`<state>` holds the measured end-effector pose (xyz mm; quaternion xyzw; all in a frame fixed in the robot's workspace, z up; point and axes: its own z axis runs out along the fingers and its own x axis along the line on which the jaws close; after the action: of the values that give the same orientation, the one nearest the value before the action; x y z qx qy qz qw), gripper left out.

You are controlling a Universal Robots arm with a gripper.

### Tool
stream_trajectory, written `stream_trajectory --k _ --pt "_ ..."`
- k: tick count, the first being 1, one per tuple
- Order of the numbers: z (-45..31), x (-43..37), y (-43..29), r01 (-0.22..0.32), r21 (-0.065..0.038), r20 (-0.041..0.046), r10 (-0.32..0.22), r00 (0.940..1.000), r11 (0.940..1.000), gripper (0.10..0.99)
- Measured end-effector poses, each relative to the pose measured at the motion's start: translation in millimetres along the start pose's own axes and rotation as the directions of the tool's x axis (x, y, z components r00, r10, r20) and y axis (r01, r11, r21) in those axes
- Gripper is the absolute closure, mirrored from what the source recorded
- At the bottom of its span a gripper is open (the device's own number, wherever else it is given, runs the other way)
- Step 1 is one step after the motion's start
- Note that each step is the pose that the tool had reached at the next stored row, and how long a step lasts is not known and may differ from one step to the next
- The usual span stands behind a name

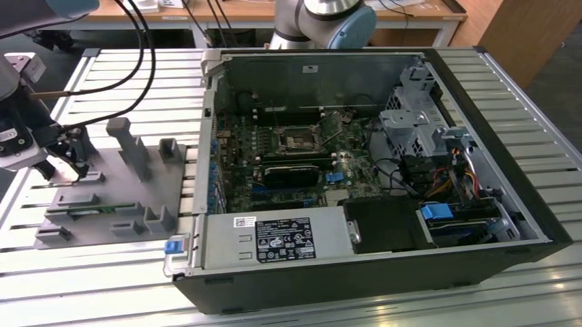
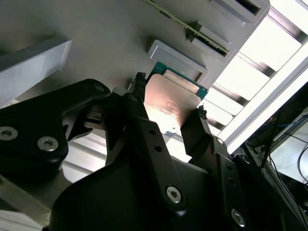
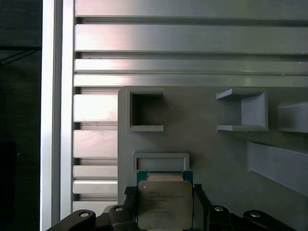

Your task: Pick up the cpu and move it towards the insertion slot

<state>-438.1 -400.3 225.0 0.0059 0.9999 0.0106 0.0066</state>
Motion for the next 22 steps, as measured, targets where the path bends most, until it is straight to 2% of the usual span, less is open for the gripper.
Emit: stream_trajectory --k 22 --pt "-8.9 -0.1 0.2 0.000 0.000 0.0000 0.000 1.0000 1.0000 0.545"
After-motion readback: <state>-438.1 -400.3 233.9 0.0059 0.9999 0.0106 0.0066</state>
